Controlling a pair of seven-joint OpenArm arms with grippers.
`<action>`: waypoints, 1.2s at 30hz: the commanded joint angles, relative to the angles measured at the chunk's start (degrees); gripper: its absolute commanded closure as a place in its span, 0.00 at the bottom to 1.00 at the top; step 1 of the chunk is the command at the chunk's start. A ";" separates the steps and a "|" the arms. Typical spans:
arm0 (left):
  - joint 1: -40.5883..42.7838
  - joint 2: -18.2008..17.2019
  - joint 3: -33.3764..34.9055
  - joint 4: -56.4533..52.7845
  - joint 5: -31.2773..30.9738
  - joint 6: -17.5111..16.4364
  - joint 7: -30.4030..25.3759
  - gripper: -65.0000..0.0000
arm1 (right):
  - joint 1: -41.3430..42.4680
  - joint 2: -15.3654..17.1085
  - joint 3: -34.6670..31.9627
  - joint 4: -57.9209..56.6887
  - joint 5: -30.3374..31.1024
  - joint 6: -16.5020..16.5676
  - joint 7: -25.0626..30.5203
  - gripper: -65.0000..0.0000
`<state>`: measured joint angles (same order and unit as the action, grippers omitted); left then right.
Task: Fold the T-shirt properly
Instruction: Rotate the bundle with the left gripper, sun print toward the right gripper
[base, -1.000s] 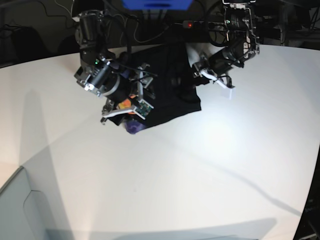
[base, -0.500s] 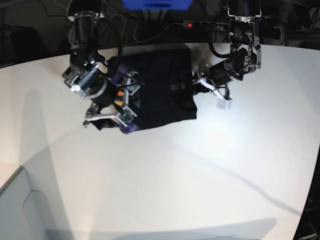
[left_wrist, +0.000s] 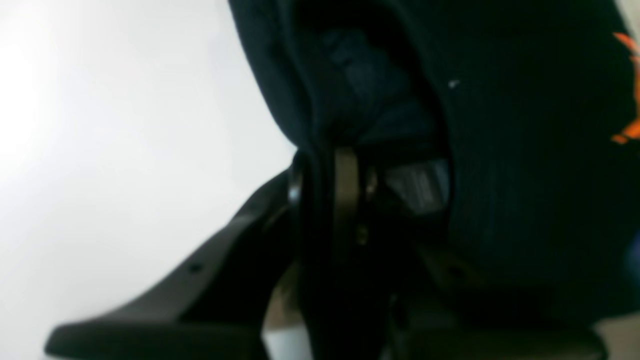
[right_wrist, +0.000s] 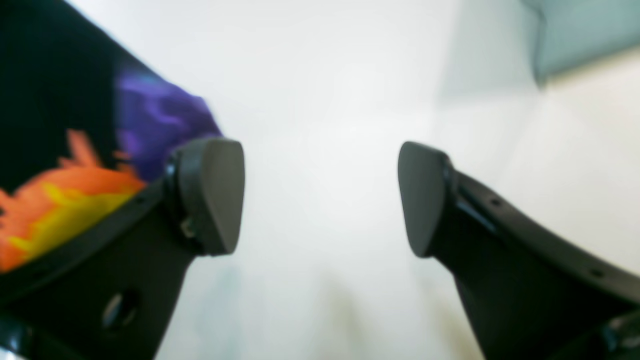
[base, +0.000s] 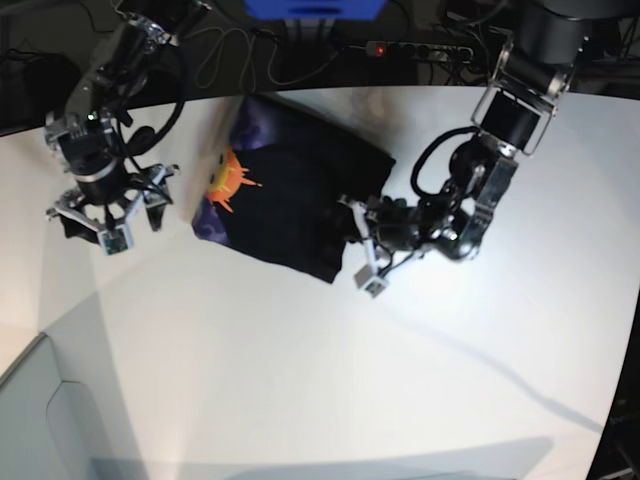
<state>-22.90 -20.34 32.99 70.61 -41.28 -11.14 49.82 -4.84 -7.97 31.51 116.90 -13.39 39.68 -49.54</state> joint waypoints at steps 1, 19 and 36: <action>-2.99 -0.01 2.66 -0.76 3.69 1.25 0.59 1.00 | 0.67 0.27 1.50 0.94 0.60 0.32 1.14 0.29; -24.36 18.10 34.13 -14.21 16.62 1.25 -11.80 1.00 | 0.05 0.19 16.89 2.09 0.60 0.32 1.14 0.29; -27.26 17.57 32.81 -6.39 26.20 1.33 -11.19 0.29 | 0.14 -1.03 16.36 2.09 0.60 0.32 1.14 0.29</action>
<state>-48.18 -3.27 66.57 63.44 -15.20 -10.20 39.35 -5.10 -9.39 47.92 117.91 -13.30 39.70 -49.50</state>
